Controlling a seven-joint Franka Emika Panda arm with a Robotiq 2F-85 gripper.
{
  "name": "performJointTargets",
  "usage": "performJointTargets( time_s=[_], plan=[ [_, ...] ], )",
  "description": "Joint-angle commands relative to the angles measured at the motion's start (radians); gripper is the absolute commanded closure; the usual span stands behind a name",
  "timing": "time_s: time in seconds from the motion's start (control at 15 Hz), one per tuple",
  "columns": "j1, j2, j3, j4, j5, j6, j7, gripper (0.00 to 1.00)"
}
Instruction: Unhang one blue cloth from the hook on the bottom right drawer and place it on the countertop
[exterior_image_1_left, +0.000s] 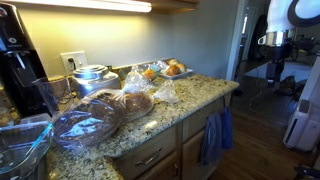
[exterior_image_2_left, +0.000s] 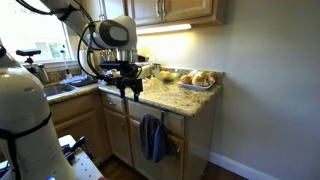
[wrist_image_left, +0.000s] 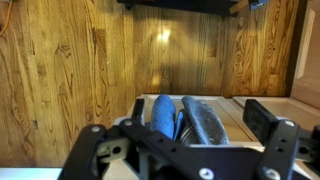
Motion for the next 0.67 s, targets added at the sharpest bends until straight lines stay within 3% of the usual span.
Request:
performJointTargets(
  time_s=[0.0,0.27,0.4,0.47,0.6],
  plan=[
    [-0.008,0.155,-0.032,0.060,-0.017,0.086,-0.058,0.00],
    [-0.011,0.275,-0.053,0.115,-0.002,0.115,-0.106,0.00],
    [-0.018,0.286,-0.050,0.149,-0.011,0.035,-0.085,0.00],
    [-0.008,0.275,-0.042,0.114,-0.001,0.091,-0.080,0.00],
    [-0.011,0.294,-0.043,0.137,-0.001,0.072,-0.080,0.00]
  ],
)
